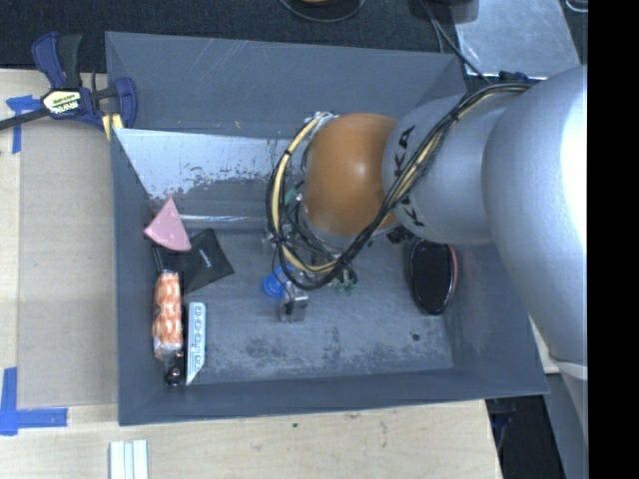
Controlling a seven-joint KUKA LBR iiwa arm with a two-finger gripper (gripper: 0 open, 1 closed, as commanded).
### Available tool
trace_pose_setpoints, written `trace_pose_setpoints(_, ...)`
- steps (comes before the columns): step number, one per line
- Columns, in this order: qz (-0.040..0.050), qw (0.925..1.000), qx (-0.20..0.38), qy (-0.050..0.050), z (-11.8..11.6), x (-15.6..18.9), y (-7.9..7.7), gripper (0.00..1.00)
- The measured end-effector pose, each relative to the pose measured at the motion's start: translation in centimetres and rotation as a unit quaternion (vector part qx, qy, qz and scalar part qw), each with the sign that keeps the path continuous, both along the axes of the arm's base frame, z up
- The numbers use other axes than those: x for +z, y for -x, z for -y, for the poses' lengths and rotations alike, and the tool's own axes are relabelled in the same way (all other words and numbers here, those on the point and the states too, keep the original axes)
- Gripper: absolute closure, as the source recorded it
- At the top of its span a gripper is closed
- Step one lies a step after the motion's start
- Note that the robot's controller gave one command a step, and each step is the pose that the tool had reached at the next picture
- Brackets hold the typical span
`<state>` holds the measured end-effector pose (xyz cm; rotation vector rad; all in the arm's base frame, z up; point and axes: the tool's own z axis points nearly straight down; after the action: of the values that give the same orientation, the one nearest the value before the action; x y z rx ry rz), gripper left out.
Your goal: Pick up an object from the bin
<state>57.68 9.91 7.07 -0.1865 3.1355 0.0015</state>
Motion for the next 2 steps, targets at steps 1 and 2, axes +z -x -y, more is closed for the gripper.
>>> trace_pose_setpoints(1,0.0028,0.9977,0.067,0.000,0.03,0.07,0.28,0.00)
trace_pose_setpoints(2,0.0030,1.0000,0.000,-0.001,0.01,0.11,-0.14,1.00)
